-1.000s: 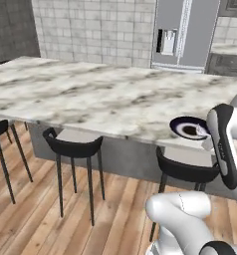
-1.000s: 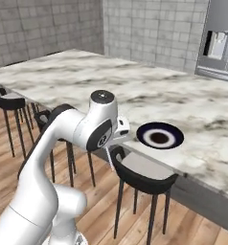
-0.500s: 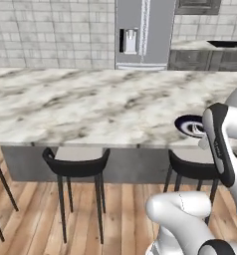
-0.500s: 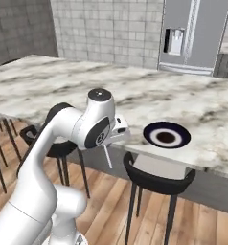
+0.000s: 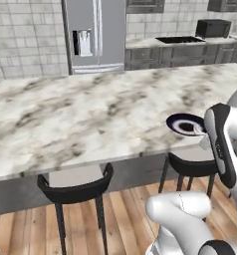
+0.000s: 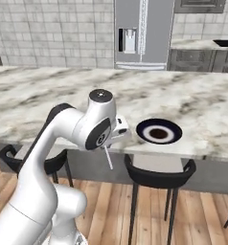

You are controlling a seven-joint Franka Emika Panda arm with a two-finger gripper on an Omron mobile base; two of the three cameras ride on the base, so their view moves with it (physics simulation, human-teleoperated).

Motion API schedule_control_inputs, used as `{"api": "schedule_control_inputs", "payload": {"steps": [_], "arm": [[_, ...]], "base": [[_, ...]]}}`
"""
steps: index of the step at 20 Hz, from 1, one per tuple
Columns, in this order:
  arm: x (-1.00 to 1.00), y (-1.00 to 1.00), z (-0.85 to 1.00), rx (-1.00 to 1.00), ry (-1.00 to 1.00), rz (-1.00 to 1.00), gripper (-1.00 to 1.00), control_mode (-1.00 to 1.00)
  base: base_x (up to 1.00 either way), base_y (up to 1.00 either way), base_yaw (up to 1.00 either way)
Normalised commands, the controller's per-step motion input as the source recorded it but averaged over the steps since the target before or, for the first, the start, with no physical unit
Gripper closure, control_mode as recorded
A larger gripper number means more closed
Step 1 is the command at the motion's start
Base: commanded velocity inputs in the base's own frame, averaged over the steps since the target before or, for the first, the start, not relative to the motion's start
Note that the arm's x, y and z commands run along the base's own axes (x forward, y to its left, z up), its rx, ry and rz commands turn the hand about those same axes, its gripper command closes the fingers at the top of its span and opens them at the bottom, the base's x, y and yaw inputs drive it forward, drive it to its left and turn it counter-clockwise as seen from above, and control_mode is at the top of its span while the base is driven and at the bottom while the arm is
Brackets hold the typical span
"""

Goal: Take the fork and place it on the left side of the plate. Then take the spoon and place it on the right side of the plate. Make sure they're directly next to the plate.

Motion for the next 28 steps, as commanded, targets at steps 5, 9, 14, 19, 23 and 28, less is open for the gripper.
{"api": "schedule_control_inputs", "payload": {"steps": [5, 9, 14, 19, 23, 28], "arm": [[0.29, 0.29, 0.0, -0.03, 0.05, -0.09, 1.0, -1.0], [0.82, 0.5, 0.0, -0.05, 0.18, -0.11, 1.0, -1.0], [0.85, 0.21, -0.02, -0.03, 0.22, -0.1, 1.0, -1.0], [0.76, 0.0, -0.19, 0.0, 0.19, -0.07, 1.0, -1.0], [0.66, -0.08, -0.33, 0.0, 0.09, -0.08, 1.0, -1.0], [0.67, -0.17, -0.46, 0.0, 0.08, -0.08, 1.0, -1.0]], "base": [[0.38, 0.55, -0.2], [0.0, 0.0, 0.0], [0.0, 0.0, 0.0], [0.0, 0.0, 0.0], [0.0, 0.0, 0.0], [0.0, 0.0, 0.0]]}}
